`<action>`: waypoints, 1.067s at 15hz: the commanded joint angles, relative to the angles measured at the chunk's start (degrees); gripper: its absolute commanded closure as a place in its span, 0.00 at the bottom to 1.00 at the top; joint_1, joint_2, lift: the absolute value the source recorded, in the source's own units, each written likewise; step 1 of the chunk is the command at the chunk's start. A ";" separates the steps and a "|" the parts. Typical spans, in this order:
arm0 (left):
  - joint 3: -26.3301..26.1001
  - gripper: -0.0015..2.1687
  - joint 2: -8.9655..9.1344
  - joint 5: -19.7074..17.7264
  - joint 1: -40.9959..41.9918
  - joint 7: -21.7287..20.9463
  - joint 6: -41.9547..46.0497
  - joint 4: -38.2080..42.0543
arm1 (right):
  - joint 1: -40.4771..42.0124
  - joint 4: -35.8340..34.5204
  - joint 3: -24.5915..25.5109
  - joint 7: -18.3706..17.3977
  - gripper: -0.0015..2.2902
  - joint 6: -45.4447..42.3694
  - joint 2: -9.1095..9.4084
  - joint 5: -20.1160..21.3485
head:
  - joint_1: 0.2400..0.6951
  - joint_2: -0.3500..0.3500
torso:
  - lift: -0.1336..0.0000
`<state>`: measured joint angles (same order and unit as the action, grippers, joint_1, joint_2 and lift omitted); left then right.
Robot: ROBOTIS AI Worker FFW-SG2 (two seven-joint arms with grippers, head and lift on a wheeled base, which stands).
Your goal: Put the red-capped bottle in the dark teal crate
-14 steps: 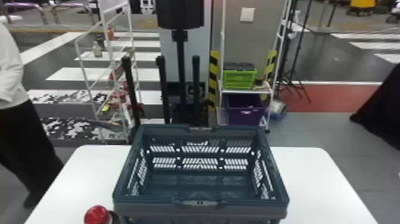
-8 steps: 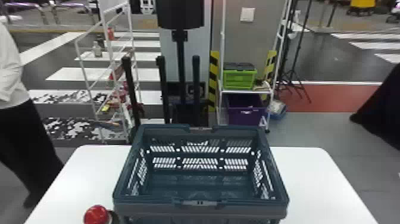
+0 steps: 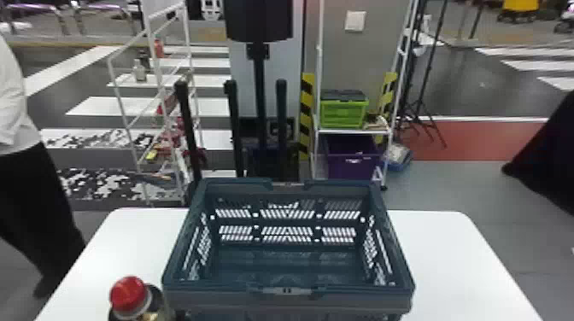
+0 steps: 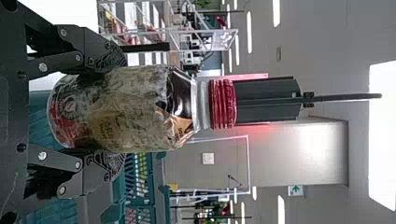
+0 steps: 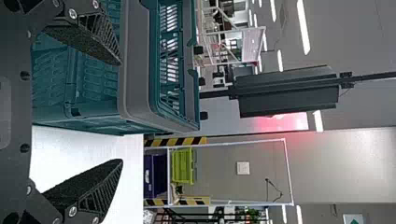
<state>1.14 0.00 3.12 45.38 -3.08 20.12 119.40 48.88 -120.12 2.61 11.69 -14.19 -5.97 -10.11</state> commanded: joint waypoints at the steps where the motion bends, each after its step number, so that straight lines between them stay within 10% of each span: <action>1: 0.89 0.90 0.15 -0.14 -1.53 0.00 -8.13 5.93 | 0.17 -0.03 0.03 0.00 0.06 -0.09 -0.01 0.00 | 0.57 0.50 | 1.00; 6: 2.91 0.90 0.15 -0.75 -10.76 -0.70 -30.80 14.72 | 0.61 -0.21 0.11 0.00 0.06 -0.26 -0.10 0.09 | 0.57 0.50 | 1.00; 12: 2.20 0.90 -6.68 -2.16 -29.04 -5.27 -63.85 16.65 | 0.52 0.23 0.55 0.00 0.06 -0.09 0.43 0.53 | 0.57 0.50 | 1.00; 16: 1.59 0.90 -10.20 -2.33 -40.02 -13.97 -67.89 9.09 | 0.87 0.59 0.99 0.09 0.06 -0.09 1.31 0.88 | 0.57 0.50 | 1.00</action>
<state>3.11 -8.96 0.81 9.02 -15.66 -47.41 131.52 49.56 -119.72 3.34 11.74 -14.29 -5.07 -9.44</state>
